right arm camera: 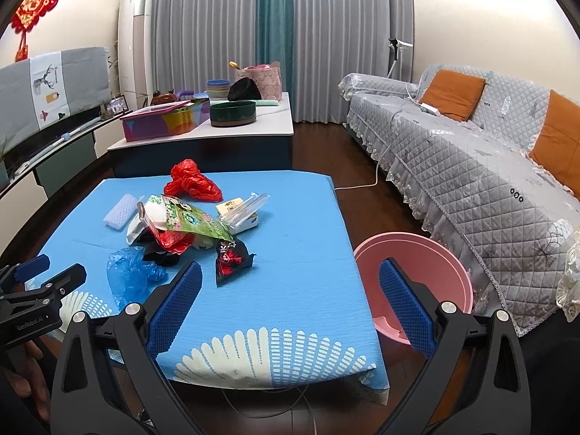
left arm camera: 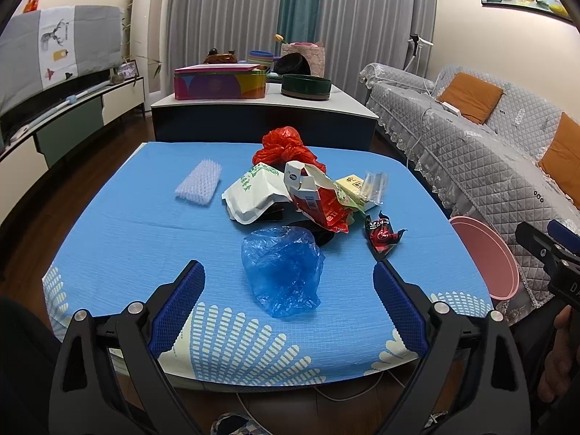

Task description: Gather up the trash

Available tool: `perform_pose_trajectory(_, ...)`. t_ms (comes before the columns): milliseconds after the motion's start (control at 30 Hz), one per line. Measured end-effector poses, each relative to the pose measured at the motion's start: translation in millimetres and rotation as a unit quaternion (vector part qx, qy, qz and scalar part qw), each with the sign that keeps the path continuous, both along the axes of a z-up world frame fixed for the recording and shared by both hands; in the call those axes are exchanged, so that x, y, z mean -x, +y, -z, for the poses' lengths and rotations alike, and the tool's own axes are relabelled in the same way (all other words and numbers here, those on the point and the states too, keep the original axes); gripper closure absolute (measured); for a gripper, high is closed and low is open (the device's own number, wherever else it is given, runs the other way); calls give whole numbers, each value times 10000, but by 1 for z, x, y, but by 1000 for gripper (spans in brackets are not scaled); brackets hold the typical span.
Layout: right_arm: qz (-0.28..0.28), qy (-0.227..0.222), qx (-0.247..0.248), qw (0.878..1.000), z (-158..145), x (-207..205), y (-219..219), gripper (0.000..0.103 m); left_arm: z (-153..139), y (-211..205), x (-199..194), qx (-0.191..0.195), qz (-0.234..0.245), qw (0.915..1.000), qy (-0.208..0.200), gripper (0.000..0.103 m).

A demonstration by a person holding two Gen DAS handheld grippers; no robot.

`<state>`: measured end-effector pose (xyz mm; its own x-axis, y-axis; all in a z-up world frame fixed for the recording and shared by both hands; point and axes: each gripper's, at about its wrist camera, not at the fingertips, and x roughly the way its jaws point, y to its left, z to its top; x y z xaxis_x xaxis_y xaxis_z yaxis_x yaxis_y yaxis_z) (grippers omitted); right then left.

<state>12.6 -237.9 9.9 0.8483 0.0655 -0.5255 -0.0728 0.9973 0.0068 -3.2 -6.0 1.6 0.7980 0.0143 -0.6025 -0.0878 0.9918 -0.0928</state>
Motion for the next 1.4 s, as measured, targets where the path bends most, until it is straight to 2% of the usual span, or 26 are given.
perform_pose_trajectory(900,-124,-13,-31,9999,2,1,7,24,2,-1,-1,39,-6,10000,8,12)
perform_pose_trajectory(1000,-136,18,-61,9999,2,0,6,29,2,0,-2,67,-26,10000,23,12)
perform_pose_trajectory(1100,-191,85,-98,9997,4,-1,7,38,4,0,-3,102,-51,9999,59,12)
perform_pose_trajectory(1233,-344,313,-250,9986,5,-10,8,54,8,3,-8,219,-117,9996,156,15)
perform_pose_trajectory(1400,-507,401,-385,9972,-2,-32,12,61,17,9,-17,414,-239,9984,310,21)
